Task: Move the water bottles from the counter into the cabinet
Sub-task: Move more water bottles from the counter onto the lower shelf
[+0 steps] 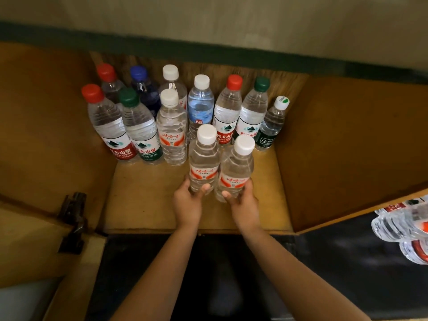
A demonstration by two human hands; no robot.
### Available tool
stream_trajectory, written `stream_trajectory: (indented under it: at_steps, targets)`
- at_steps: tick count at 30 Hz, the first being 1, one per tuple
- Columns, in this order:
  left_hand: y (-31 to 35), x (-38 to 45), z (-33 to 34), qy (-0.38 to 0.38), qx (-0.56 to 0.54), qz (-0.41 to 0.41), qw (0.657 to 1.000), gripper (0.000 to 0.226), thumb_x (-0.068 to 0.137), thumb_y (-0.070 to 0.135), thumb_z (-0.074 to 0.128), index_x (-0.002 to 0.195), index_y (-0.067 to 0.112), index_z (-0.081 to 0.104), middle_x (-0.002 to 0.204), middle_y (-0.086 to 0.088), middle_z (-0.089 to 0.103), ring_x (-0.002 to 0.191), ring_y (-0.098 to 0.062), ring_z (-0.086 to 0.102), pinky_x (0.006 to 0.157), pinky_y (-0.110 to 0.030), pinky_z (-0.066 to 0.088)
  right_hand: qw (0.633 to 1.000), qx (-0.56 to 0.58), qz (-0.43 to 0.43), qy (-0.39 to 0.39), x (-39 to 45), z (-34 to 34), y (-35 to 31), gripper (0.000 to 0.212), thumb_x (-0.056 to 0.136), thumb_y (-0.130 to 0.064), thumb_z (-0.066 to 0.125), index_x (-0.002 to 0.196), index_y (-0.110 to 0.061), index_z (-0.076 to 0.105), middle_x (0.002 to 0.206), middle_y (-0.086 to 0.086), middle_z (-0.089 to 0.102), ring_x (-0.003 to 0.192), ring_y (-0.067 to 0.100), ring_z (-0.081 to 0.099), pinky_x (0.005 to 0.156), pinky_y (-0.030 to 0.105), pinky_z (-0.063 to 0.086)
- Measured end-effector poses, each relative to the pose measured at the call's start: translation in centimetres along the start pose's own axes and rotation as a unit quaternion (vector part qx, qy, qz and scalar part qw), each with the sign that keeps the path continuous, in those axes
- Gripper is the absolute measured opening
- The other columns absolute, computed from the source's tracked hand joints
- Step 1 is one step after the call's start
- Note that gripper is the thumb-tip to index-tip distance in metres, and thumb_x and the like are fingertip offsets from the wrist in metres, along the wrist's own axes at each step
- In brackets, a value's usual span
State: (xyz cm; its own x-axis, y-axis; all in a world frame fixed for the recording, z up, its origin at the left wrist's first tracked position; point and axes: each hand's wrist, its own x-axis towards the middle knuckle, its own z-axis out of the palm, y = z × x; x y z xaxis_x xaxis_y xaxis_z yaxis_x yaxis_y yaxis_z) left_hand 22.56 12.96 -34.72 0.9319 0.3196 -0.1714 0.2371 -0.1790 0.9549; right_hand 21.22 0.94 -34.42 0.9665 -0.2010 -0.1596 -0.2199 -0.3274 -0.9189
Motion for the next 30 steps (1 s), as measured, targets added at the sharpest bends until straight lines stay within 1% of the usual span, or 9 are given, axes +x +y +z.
stream_trajectory:
  at_steps: [5, 10, 12, 16, 20, 23, 25, 28, 30]
  targets:
    - [1.0, 3.4, 0.7, 0.054, -0.050, -0.111, 0.991, 0.042, 0.070, 0.020, 0.078, 0.108, 0.007, 0.065, 0.107, -0.007, 0.069, 0.094, -0.018, 0.062, 0.081, -0.027, 0.043, 1.000, -0.011, 0.007, 0.012, 3.6, 1.2, -1.6, 0.067, 0.084, -0.014, 0.064, 0.140, -0.015, 0.026, 0.127, 0.008, 0.058, 0.113, 0.023, 0.055, 0.087, 0.025, 0.040]
    - [1.6, 5.7, 0.8, 0.039, -0.035, -0.159, 0.986, 0.018, 0.066, 0.027, 0.081, 0.076, 0.020, 0.068, 0.102, -0.008, 0.072, 0.097, -0.025, 0.065, 0.091, -0.038, 0.048, 0.999, -0.034, 0.022, 0.004, 6.1, 1.7, -2.3, 0.066, 0.087, -0.015, 0.060, 0.141, -0.016, 0.022, 0.129, 0.011, 0.056, 0.116, 0.029, 0.054, 0.086, 0.029, 0.039]
    - [1.9, 6.3, 0.5, 0.035, -0.040, -0.173, 0.984, 0.021, 0.064, 0.028, 0.082, 0.065, 0.026, 0.061, 0.100, -0.005, 0.072, 0.095, -0.025, 0.064, 0.091, -0.042, 0.050, 0.999, -0.044, 0.029, -0.008, 6.9, 1.7, -2.4, 0.067, 0.087, -0.019, 0.060, 0.141, -0.019, 0.019, 0.131, 0.010, 0.055, 0.117, 0.030, 0.053, 0.087, 0.030, 0.038]
    - [2.5, 6.9, 0.1, 0.024, -0.064, -0.195, 0.978, 0.024, 0.060, 0.025, 0.084, 0.063, 0.027, 0.060, 0.085, 0.003, 0.067, 0.092, -0.023, 0.062, 0.093, -0.047, 0.050, 0.998, -0.055, 0.038, -0.019, 7.9, 1.7, -2.9, 0.069, 0.088, -0.021, 0.060, 0.142, -0.021, 0.017, 0.134, 0.009, 0.053, 0.120, 0.030, 0.051, 0.085, 0.030, 0.035]
    - [2.6, 6.8, 0.0, 0.042, -0.074, -0.210, 0.974, 0.027, 0.061, 0.030, 0.084, 0.066, 0.026, 0.058, 0.087, 0.000, 0.068, 0.090, -0.023, 0.063, 0.089, -0.045, 0.052, 0.997, -0.052, 0.044, -0.027, 8.4, 1.6, -3.3, 0.067, 0.087, -0.018, 0.060, 0.140, -0.019, 0.019, 0.135, 0.009, 0.052, 0.122, 0.030, 0.050, 0.091, 0.033, 0.038]
    - [2.4, 6.5, -0.3, 0.042, -0.083, -0.237, 0.967, 0.030, 0.063, 0.036, 0.081, 0.069, 0.021, 0.056, 0.077, 0.001, 0.064, 0.072, -0.018, 0.064, 0.071, -0.037, 0.057, 0.997, -0.045, 0.047, -0.031, 8.5, 1.4, -3.4, 0.068, 0.087, -0.017, 0.061, 0.140, -0.018, 0.019, 0.136, 0.009, 0.051, 0.123, 0.029, 0.048, 0.093, 0.032, 0.037]
    - [2.5, 6.6, -0.5, 0.017, -0.096, -0.244, 0.965, 0.027, 0.067, 0.032, 0.080, 0.074, 0.020, 0.056, 0.082, -0.002, 0.064, 0.069, -0.017, 0.064, 0.061, -0.030, 0.055, 0.997, -0.046, 0.048, -0.032, 8.7, 1.4, -3.5, 0.066, 0.087, -0.016, 0.060, 0.140, -0.017, 0.019, 0.136, 0.009, 0.051, 0.123, 0.029, 0.048, 0.093, 0.032, 0.037]
    - [3.0, 6.9, -0.1, -0.013, -0.147, -0.260, 0.954, 0.027, 0.074, 0.020, 0.076, 0.094, 0.012, 0.060, 0.101, -0.012, 0.067, 0.079, -0.023, 0.066, 0.066, -0.030, 0.054, 0.997, -0.045, 0.055, -0.035, 9.1, 1.5, -3.8, 0.067, 0.088, -0.016, 0.059, 0.140, -0.017, 0.018, 0.138, 0.009, 0.049, 0.125, 0.029, 0.046, 0.096, 0.034, 0.037]
    - [3.6, 7.0, 0.2, -0.046, -0.216, -0.291, 0.931, 0.045, 0.078, 0.012, 0.071, 0.119, 0.007, 0.054, 0.116, -0.014, 0.064, 0.097, -0.026, 0.065, 0.079, -0.031, 0.053, 0.997, -0.041, 0.060, -0.035, 9.4, 1.6, -4.1, 0.068, 0.088, -0.015, 0.059, 0.141, -0.017, 0.017, 0.138, 0.010, 0.048, 0.126, 0.029, 0.046, 0.097, 0.034, 0.037]
